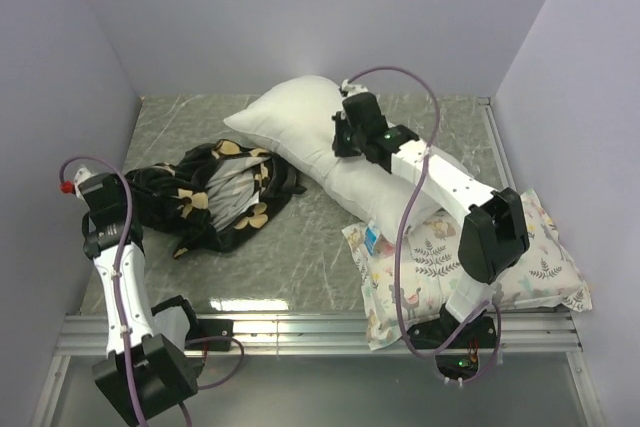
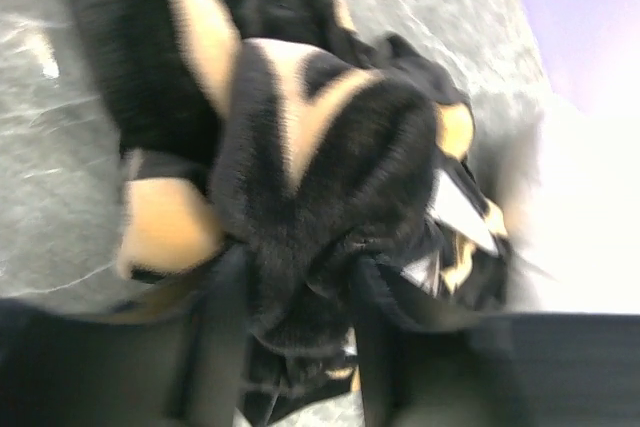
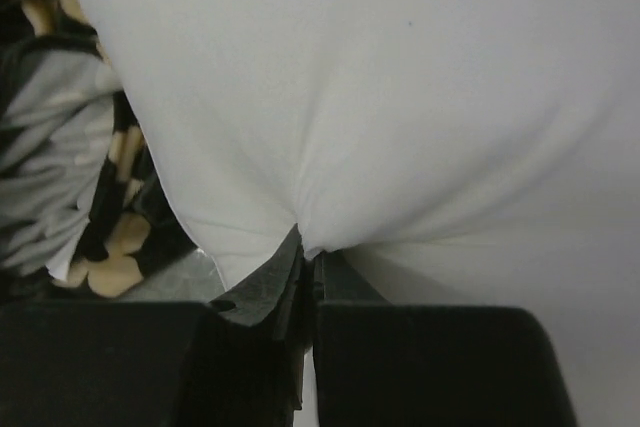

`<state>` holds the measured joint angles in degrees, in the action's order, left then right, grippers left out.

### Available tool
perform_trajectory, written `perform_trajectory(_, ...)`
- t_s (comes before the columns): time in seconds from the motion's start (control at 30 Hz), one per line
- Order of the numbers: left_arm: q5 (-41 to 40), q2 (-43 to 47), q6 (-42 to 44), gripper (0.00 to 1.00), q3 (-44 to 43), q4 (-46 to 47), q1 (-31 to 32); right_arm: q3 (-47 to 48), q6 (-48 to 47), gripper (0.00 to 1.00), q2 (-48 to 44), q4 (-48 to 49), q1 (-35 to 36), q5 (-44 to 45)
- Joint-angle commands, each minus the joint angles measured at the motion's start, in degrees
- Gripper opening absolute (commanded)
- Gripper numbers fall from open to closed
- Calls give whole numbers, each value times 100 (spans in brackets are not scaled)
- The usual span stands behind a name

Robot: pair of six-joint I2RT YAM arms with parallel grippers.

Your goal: Remove the pillowcase from the pillow

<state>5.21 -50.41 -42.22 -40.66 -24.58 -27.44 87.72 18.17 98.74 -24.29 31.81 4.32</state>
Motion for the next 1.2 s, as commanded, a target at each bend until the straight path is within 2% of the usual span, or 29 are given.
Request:
perform_trajectory(0.0,551,339,398,48,-213,85,160,-500,98,0,-575,1340,150,-124)
perform_trajectory(0.07,665,461,477,62,-292,41,361,-711,107,11,-768,1279,220,-203)
perform_trajectory(0.1,674,506,538,65,-406,-3,441,-748,125,28,-838,1226,246,-142)
perform_trajectory(0.13,674,576,583,79,-477,-81,650,-809,134,37,-1013,1138,281,-116)
perform_trajectory(0.2,438,620,731,86,-722,-214,941,-975,204,56,-1355,1094,334,-159)
perform_trajectory(0.27,139,673,802,87,-907,-424,1581,-1195,291,65,-1628,1093,361,-220)
perform_trajectory(0.3,-228,699,803,88,-1073,-477,1836,-1274,327,85,-1908,1085,361,-238)
perform_trajectory(0.33,-370,787,794,88,-1145,-539,2387,-1354,362,89,-2050,1085,361,-238)
perform_trajectory(0.5,-1336,946,636,87,-1321,-803,4016,-2039,608,93,-3138,1094,361,-388)
perform_trajectory(0.53,-1521,972,618,86,-1304,-829,4549,-2170,643,93,-3315,1111,361,-405)
perform_trajectory(0.6,-1925,981,548,86,-1199,-899,5079,-2636,722,95,-3832,1172,361,-405)
perform_trajectory(0.63,-2354,920,539,86,-1172,-917,5578,-2794,749,95,-3992,1225,369,-405)
perform_trajectory(0.83,-3156,533,355,87,-1040,-803,7101,-3806,907,96,-5100,1068,361,-90)
perform_trajectory(0.93,-3281,506,328,87,-908,-680,7358,-4008,925,98,-5435,787,352,200)
perform_trajectory(1.17,-3290,699,310,88,-549,-452,7411,-4404,899,99,-5866,698,352,271)
